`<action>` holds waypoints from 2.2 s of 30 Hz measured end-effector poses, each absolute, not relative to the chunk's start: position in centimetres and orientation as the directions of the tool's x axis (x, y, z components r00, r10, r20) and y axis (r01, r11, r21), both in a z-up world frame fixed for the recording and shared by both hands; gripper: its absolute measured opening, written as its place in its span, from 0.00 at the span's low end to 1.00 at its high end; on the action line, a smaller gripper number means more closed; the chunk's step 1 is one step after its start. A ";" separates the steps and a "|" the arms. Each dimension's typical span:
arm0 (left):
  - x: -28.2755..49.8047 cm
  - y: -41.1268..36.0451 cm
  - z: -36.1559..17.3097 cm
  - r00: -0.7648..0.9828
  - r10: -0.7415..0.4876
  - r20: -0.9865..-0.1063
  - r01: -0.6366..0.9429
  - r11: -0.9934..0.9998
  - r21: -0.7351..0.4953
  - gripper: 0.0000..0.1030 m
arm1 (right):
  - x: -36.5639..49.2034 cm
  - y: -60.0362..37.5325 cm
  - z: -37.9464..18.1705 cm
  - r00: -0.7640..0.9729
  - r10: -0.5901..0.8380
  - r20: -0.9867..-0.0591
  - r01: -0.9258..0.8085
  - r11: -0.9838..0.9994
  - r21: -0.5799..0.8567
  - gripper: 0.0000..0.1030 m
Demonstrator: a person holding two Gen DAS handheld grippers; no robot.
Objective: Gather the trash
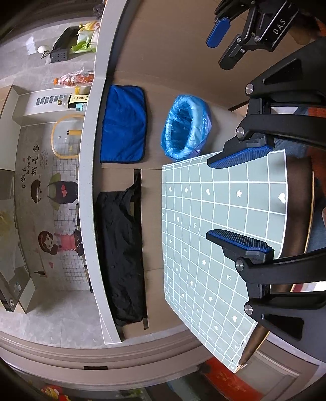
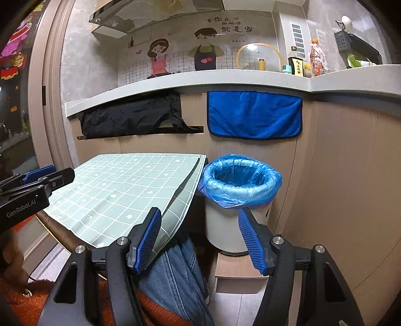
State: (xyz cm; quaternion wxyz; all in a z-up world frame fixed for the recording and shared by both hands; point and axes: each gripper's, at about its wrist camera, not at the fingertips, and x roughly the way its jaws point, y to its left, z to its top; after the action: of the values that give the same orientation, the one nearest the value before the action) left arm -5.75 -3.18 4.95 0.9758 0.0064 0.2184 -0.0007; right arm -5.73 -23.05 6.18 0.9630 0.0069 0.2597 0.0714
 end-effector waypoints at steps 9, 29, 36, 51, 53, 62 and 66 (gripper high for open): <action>-5.9 -3.2 4.9 0.903 -0.011 -0.430 0.021 1.000 0.017 0.50 | -5.7 -23.1 6.2 0.853 0.142 -0.502 -0.133 0.990 0.053 0.59; -6.0 -3.3 4.9 0.902 -0.013 -0.432 0.023 1.000 0.017 0.50 | -5.7 -23.2 6.2 0.851 0.144 -0.504 -0.133 0.989 0.058 0.59; -6.0 -3.4 4.9 0.901 -0.025 -0.433 0.036 0.999 0.017 0.50 | -5.8 -23.3 6.1 0.854 0.136 -0.503 -0.122 0.991 0.061 0.59; -6.0 -3.5 4.8 0.900 -0.029 -0.434 0.039 0.999 0.016 0.50 | -5.9 -23.3 6.2 0.856 0.133 -0.500 -0.119 0.991 0.061 0.59; -6.0 -3.5 4.8 0.901 -0.029 -0.433 0.039 0.999 0.015 0.50 | -5.9 -23.3 6.2 0.855 0.134 -0.501 -0.120 0.991 0.062 0.59; -5.9 -3.6 4.8 0.900 -0.030 -0.435 0.040 0.999 0.014 0.50 | -6.0 -23.3 6.2 0.855 0.135 -0.501 -0.120 0.991 0.062 0.59; -5.9 -3.6 4.7 0.898 -0.032 -0.438 0.043 0.999 0.015 0.50 | -6.0 -23.4 6.3 0.857 0.132 -0.499 -0.118 0.991 0.061 0.59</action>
State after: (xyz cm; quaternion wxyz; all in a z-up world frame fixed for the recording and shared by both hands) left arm -5.95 -3.58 4.71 0.9742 0.0123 0.2247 -0.0193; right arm -6.03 -23.39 6.27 0.9634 0.0139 0.2599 0.0649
